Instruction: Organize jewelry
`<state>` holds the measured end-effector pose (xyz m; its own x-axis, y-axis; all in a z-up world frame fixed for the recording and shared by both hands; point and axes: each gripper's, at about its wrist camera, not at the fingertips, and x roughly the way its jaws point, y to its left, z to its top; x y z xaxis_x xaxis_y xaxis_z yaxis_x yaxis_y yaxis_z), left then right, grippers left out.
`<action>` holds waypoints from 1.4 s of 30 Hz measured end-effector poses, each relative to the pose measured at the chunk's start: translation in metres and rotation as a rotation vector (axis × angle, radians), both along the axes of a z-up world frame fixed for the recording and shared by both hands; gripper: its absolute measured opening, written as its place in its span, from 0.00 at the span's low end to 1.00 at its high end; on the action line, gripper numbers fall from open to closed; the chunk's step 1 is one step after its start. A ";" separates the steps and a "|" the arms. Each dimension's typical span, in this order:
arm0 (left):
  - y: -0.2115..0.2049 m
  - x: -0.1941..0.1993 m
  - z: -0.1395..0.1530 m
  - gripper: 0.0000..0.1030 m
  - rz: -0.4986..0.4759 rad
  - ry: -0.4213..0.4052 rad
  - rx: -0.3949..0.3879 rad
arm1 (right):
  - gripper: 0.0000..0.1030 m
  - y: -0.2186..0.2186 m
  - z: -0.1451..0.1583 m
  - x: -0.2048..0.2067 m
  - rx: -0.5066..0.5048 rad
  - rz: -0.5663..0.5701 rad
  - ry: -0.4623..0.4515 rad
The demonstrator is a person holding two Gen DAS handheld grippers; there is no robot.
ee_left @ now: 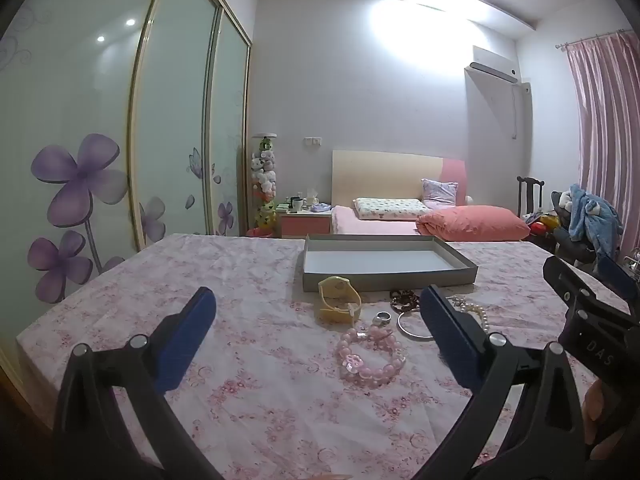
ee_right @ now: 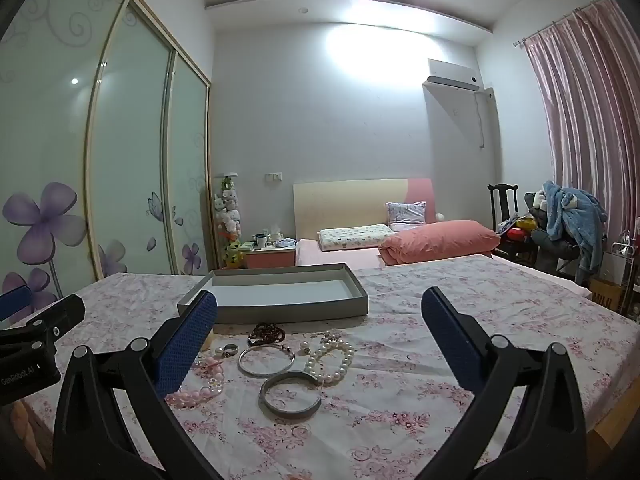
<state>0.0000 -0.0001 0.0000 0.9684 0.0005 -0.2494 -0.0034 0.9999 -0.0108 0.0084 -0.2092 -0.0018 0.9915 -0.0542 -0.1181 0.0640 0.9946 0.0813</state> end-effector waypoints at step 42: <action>0.000 0.000 0.000 0.96 0.001 0.006 -0.001 | 0.98 -0.003 -0.002 0.000 0.007 -0.001 0.006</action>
<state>0.0003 0.0000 0.0000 0.9668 0.0010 -0.2556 -0.0042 0.9999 -0.0120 0.0080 -0.2118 -0.0042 0.9907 -0.0547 -0.1245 0.0659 0.9940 0.0877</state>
